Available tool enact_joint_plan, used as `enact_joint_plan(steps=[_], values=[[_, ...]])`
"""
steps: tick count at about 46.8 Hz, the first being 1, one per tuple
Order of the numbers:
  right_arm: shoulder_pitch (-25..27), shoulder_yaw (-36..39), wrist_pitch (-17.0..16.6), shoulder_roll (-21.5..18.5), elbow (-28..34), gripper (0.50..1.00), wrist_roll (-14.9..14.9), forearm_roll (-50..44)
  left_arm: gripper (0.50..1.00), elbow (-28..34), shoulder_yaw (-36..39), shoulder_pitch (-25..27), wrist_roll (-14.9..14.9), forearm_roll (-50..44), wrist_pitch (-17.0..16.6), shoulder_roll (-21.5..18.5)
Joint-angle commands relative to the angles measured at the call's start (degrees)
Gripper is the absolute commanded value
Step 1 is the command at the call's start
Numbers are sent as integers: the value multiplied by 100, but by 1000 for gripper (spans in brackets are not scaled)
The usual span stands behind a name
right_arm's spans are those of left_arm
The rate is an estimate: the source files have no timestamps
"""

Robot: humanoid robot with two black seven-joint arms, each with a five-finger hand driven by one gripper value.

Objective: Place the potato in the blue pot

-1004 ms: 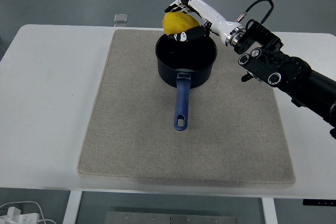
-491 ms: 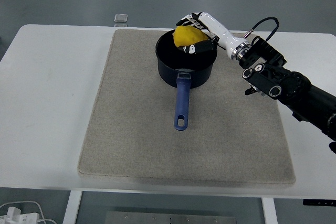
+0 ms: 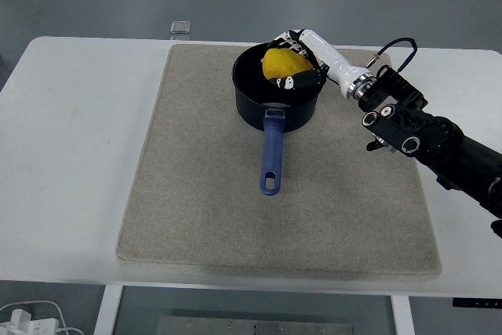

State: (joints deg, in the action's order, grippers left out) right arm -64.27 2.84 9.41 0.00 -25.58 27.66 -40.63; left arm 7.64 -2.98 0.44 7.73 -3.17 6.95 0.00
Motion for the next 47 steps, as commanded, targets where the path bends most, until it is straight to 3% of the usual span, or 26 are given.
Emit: enact_joint_plan(steps=[1,10,14,18,21,22,29,47], values=[[2,15,-1,0,1,500,11,12,999,-8,8,0,0,1,-1,0],[2,24,-1,0,-8,500,20,12,999,0,8,0,0,1,-1,0],[-7,24,-1,0,-26,553,20,12,999,0,8,0,0,1,-1,0],[2,24,-1,0,-26,621,29,12,999,0,8,0,0,1,-1,0],[11,24,-1,0,-26,790,37,12,999,-8,8,0,0,1,-1,0],[19,33,-1,0,-26,823,37,12,999,-8,8,0,0,1,-1,0],[19,33,-1,0,-26,893,37,12,999,-8,8,0,0,1,-1,0],[11,33,8,0,-35,897,37,12,999,0,8,0,0,1,-1,0]])
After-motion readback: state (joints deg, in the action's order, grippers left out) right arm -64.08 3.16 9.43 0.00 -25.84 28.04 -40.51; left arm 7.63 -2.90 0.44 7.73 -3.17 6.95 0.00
